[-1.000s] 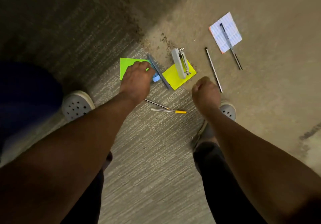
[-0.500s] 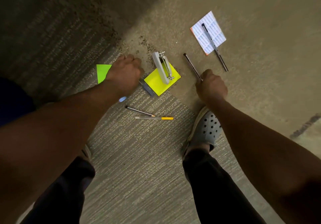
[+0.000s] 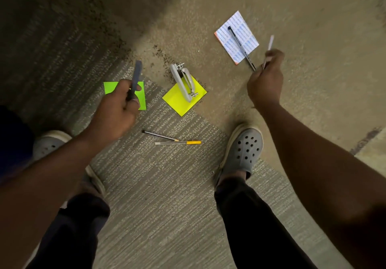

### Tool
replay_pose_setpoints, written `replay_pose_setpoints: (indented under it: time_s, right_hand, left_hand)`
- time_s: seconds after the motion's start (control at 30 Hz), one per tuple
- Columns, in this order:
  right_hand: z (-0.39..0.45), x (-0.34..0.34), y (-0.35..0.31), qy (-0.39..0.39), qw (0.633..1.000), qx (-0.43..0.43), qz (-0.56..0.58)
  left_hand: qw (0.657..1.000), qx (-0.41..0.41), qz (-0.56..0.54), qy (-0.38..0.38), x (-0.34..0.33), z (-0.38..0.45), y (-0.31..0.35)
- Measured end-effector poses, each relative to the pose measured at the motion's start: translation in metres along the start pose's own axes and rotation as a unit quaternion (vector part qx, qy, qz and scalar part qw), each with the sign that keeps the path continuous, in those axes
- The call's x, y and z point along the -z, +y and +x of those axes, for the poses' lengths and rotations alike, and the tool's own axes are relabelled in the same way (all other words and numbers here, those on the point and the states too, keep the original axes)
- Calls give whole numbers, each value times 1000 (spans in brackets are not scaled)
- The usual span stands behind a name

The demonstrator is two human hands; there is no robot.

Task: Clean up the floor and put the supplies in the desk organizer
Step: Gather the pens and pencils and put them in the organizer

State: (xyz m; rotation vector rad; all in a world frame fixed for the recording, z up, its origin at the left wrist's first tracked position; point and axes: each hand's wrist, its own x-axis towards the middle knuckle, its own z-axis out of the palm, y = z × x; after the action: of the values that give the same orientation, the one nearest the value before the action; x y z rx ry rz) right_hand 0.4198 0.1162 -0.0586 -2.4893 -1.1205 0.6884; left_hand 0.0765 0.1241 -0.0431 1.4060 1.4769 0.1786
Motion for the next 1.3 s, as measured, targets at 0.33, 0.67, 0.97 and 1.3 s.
replay_pose_setpoints:
  time_s: [0.33, 0.67, 0.97, 1.3]
  right_hand:
    - [32, -9, 7, -111, 969, -6, -223]
    - [-57, 10, -78, -233, 962, 23, 141]
    - [-72, 20, -127, -482, 871, 77, 48]
    - [-59, -15, -142, -515, 810, -156, 235]
  left_hand:
    - [936, 235, -243, 102, -14, 0, 26]
    - [869, 231, -431, 68, 7, -10, 63]
    - [1000, -3, -22, 19, 49, -5, 83]
    - [978, 62, -29, -196, 64, -30, 38]
